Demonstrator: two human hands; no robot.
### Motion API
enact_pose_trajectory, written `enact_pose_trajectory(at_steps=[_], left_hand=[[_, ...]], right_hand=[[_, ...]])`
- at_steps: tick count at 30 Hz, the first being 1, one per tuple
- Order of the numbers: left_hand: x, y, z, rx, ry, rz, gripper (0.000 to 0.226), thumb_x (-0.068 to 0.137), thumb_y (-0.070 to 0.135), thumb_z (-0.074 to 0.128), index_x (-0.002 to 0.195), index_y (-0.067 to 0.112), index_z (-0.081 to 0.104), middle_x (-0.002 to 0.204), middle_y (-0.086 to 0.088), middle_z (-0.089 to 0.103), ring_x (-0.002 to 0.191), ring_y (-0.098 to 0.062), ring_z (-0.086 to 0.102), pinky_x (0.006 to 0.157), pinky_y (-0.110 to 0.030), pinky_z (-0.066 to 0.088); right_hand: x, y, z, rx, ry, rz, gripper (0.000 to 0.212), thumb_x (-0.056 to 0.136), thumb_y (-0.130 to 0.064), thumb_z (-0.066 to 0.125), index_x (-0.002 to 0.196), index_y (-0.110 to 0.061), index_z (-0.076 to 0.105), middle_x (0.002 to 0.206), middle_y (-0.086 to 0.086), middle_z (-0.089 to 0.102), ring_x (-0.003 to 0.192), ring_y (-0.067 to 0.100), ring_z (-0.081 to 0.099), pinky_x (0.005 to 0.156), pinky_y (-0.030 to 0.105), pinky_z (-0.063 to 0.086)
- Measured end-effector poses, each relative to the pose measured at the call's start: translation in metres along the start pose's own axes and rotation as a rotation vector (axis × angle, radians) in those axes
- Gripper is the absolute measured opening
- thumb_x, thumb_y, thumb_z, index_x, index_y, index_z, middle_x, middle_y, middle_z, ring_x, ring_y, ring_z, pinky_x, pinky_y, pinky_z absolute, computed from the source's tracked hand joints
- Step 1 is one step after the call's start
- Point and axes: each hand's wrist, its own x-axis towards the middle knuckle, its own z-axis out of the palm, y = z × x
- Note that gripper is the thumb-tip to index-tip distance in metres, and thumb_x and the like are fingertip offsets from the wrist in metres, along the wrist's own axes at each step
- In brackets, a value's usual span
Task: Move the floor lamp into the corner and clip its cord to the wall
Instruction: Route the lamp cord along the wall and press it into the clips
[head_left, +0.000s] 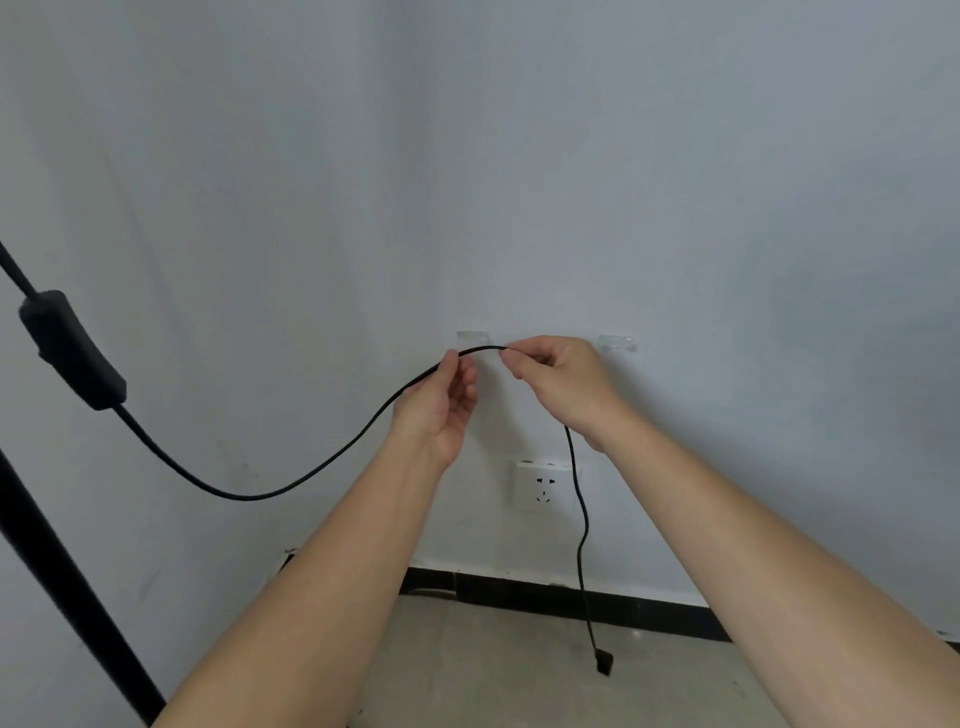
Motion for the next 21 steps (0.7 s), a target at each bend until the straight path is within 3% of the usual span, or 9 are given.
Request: enact_pose_trajectory(at_steps=[3, 7, 10, 16, 21], left_hand=[[0.007, 0.003, 0.003, 0.018, 0.019, 0.016, 0.015, 0.095, 0.016, 0.064, 0.084, 0.007, 0.068, 0.066, 0.001, 0.072, 0.055, -0.006, 0.065, 0.050, -0.017, 0.052], [0.011, 0.002, 0.000, 0.095, 0.074, 0.050, 0.018, 0.096, 0.018, 0.064, 0.081, 0.008, 0.066, 0.066, -0.001, 0.066, 0.051, -0.009, 0.061, 0.050, -0.019, 0.051], [0.013, 0.005, -0.005, 0.120, 0.111, 0.096, 0.016, 0.094, 0.018, 0.066, 0.081, 0.009, 0.066, 0.066, -0.001, 0.066, 0.051, -0.008, 0.061, 0.051, -0.019, 0.051], [0.018, 0.006, -0.016, 0.116, 0.140, 0.119, 0.012, 0.094, 0.017, 0.066, 0.092, 0.006, 0.068, 0.076, -0.004, 0.069, 0.055, -0.008, 0.064, 0.054, -0.019, 0.054], [0.020, -0.002, -0.018, 0.054, 0.129, 0.116, 0.014, 0.096, 0.016, 0.064, 0.097, 0.002, 0.067, 0.080, -0.007, 0.070, 0.057, -0.009, 0.070, 0.055, -0.020, 0.056]], right_hand=[[0.009, -0.002, 0.006, -0.158, 0.076, -0.114, 0.014, 0.094, -0.024, 0.066, 0.100, -0.019, 0.078, 0.079, -0.019, 0.069, 0.072, -0.003, 0.062, 0.070, 0.016, 0.045], [0.016, -0.002, 0.017, -0.324, 0.165, -0.268, 0.017, 0.092, -0.023, 0.067, 0.104, -0.017, 0.078, 0.095, -0.005, 0.078, 0.083, 0.007, 0.067, 0.076, 0.011, 0.047], [0.024, -0.001, 0.022, -0.348, 0.213, -0.349, 0.016, 0.091, -0.021, 0.071, 0.105, -0.016, 0.077, 0.100, -0.001, 0.079, 0.087, 0.011, 0.072, 0.083, 0.022, 0.054], [0.023, 0.019, 0.027, -0.285, 0.232, -0.356, 0.012, 0.094, -0.022, 0.068, 0.099, -0.019, 0.077, 0.084, -0.009, 0.077, 0.066, 0.005, 0.068, 0.072, 0.029, 0.058], [0.009, 0.037, 0.026, -0.161, 0.219, -0.263, 0.017, 0.093, -0.024, 0.068, 0.107, -0.025, 0.078, 0.075, -0.026, 0.069, 0.065, 0.001, 0.070, 0.072, 0.022, 0.057]])
